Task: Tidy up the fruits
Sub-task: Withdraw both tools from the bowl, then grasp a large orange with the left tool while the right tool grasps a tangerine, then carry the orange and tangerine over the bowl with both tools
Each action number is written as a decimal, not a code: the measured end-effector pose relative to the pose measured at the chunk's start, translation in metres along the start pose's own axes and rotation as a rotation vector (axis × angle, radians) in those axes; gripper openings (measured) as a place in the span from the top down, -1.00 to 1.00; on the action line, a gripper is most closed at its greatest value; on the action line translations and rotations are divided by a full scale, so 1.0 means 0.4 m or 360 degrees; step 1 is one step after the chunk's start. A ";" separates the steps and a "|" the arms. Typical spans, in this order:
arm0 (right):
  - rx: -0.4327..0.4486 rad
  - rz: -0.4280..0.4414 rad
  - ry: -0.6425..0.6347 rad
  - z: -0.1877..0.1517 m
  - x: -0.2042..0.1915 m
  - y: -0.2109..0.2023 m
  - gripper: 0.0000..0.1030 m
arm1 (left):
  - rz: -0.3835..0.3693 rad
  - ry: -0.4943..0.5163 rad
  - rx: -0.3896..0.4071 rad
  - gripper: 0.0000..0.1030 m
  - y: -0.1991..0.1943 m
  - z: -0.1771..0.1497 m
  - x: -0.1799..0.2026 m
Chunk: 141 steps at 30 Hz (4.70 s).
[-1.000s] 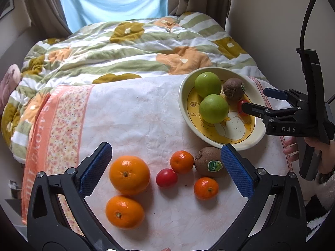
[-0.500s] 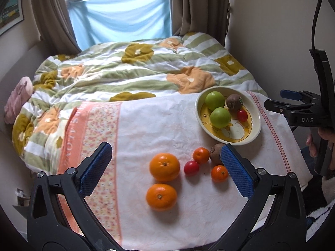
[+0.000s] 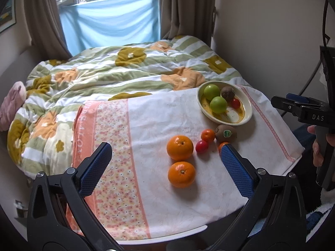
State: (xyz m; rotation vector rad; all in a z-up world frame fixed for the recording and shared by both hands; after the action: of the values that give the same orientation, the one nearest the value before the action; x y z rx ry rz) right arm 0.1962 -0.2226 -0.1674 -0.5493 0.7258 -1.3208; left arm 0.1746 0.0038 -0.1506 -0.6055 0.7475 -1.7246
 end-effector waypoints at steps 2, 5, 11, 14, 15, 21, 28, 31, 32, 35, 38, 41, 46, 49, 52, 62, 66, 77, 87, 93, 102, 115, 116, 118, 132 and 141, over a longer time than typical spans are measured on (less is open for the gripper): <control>0.0006 -0.0029 0.0016 -0.022 -0.022 -0.006 -0.88 | -0.0036 0.0031 -0.0009 -1.00 0.006 -0.017 -0.004; 0.0006 -0.0035 0.0069 -0.060 -0.052 -0.006 -0.88 | -0.0094 0.0065 -0.0038 -1.00 0.018 -0.044 -0.012; -0.0012 -0.0102 0.0128 -0.133 -0.097 0.008 -0.88 | -0.0200 0.0143 -0.0085 -1.00 0.059 -0.095 -0.015; -0.0029 -0.0128 0.0138 -0.166 -0.109 0.022 -0.88 | -0.0235 0.0190 -0.0124 -1.00 0.090 -0.121 -0.008; -0.0036 -0.0132 0.0140 -0.178 -0.112 0.028 -0.88 | -0.0240 0.0210 -0.0140 -1.00 0.102 -0.130 -0.003; -0.0097 -0.0194 0.0101 -0.235 -0.111 0.082 -0.88 | -0.0285 0.0313 -0.0196 -1.00 0.184 -0.169 0.038; -0.0183 -0.0148 0.0121 -0.283 -0.092 0.161 -0.88 | -0.0287 0.0381 -0.0260 -0.86 0.277 -0.208 0.083; -0.0212 -0.0130 0.0129 -0.295 -0.087 0.186 -0.88 | -0.0289 0.0374 -0.0299 -0.76 0.308 -0.216 0.088; -0.0222 -0.0129 0.0129 -0.298 -0.086 0.193 -0.88 | -0.0298 0.0367 -0.0310 -0.72 0.314 -0.219 0.090; -0.0234 -0.0122 0.0128 -0.303 -0.087 0.208 -0.88 | -0.0310 0.0368 -0.0351 -0.49 0.338 -0.229 0.094; -0.0247 -0.0115 0.0132 -0.306 -0.083 0.221 -0.88 | -0.0310 0.0374 -0.0399 -0.28 0.353 -0.242 0.099; -0.0251 -0.0108 0.0136 -0.303 -0.080 0.227 -0.88 | -0.0305 0.0373 -0.0400 -0.24 0.357 -0.244 0.097; -0.0261 -0.0111 0.0138 -0.300 -0.073 0.238 -0.88 | -0.0295 0.0363 -0.0409 -0.24 0.356 -0.248 0.094; -0.0274 -0.0115 0.0123 -0.295 -0.072 0.247 -0.88 | -0.0276 0.0349 -0.0421 -0.24 0.356 -0.248 0.093; -0.0274 -0.0118 0.0107 -0.290 -0.071 0.254 -0.88 | -0.0267 0.0344 -0.0419 -0.24 0.353 -0.249 0.090; -0.0294 -0.0102 0.0043 -0.272 -0.079 0.303 -0.76 | -0.0219 0.0302 -0.0411 -0.23 0.326 -0.260 0.051; -0.0312 -0.0092 0.0036 -0.268 -0.081 0.327 -0.70 | -0.0193 0.0264 -0.0409 -0.23 0.316 -0.262 0.028; -0.0356 -0.0105 -0.0024 -0.272 -0.086 0.362 -0.25 | -0.0121 0.0144 -0.0390 -0.23 0.293 -0.267 -0.034; -0.0367 -0.0109 -0.0076 -0.274 -0.089 0.362 0.29 | -0.0078 0.0086 -0.0359 -0.23 0.263 -0.261 -0.068; -0.0339 -0.0101 -0.0085 -0.264 -0.108 0.329 0.29 | -0.0055 0.0064 -0.0317 -0.23 0.230 -0.250 -0.085; -0.0262 -0.0095 -0.0066 -0.210 -0.140 0.203 0.29 | -0.0079 0.0033 -0.0205 -0.23 0.132 -0.176 -0.085; -0.0162 -0.0029 -0.0010 -0.110 -0.112 0.040 0.29 | -0.0132 0.0067 -0.0025 -0.23 0.064 0.033 -0.012; -0.0153 -0.0022 -0.0016 -0.100 -0.106 0.038 0.29 | -0.0134 0.0067 -0.0010 -0.23 0.067 0.049 0.000; -0.0135 -0.0011 -0.0034 -0.079 -0.087 0.034 0.29 | -0.0138 0.0070 0.0006 -0.23 0.077 0.081 0.026; -0.0158 0.0025 -0.0085 0.032 0.131 0.133 0.29 | -0.0261 0.0156 -0.0046 -0.23 0.277 0.222 0.281; -0.0269 0.0041 -0.0060 0.043 0.247 0.238 0.29 | -0.0302 0.0289 -0.0191 -0.23 0.440 0.184 0.426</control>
State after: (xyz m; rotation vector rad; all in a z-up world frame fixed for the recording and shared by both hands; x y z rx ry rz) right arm 0.2808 -0.3034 -0.2408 -0.6964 0.8155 -1.2286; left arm 0.2957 -0.2078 -0.2279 -0.6235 0.9514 -1.9379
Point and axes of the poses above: each gripper's, at about its wrist camera, not at the fingertips, and y roughly the way its jaws point, x to its right, z to its top, the point moved 9 cm from there along y, roughly the way its jaws point
